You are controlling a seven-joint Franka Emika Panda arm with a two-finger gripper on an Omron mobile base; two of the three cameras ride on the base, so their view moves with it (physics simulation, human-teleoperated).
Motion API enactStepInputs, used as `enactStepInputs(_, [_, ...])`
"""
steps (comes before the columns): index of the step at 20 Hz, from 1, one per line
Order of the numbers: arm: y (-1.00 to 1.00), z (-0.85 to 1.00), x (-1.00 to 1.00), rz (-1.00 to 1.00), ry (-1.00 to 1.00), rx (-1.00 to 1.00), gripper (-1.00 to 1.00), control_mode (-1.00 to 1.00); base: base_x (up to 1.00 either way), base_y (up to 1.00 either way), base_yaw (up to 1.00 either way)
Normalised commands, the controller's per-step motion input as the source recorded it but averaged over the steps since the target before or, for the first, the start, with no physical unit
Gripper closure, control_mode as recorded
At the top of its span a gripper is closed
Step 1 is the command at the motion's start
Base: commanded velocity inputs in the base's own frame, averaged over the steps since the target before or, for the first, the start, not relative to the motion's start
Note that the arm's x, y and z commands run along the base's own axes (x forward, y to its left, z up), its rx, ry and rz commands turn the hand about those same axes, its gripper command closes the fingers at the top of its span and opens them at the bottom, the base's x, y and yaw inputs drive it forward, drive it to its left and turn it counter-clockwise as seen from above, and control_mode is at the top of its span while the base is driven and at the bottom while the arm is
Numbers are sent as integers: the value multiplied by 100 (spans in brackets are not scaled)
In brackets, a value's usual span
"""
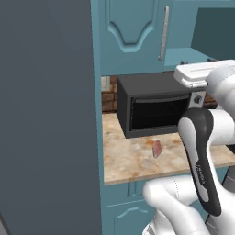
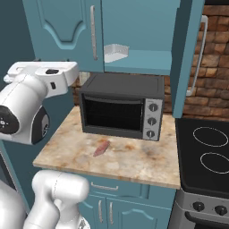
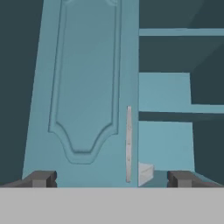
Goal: Retrieve the tupperware from the cabinet, then place the raw meat into the tupperware to avoid contamination.
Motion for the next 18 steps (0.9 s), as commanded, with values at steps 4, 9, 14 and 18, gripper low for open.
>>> enactStepInputs(4, [0, 1, 2, -2, -10, -8, -100, -100, 0, 0, 0])
enactStepInputs(9, [0, 6, 7, 0, -1, -8, -100, -100, 0, 0, 0])
enactStepInputs(14, [0, 1, 17, 0, 1, -4, -100, -100, 0, 0, 0])
enactStepInputs(18, [0, 0, 22, 0, 0, 0, -100, -100, 0, 0, 0])
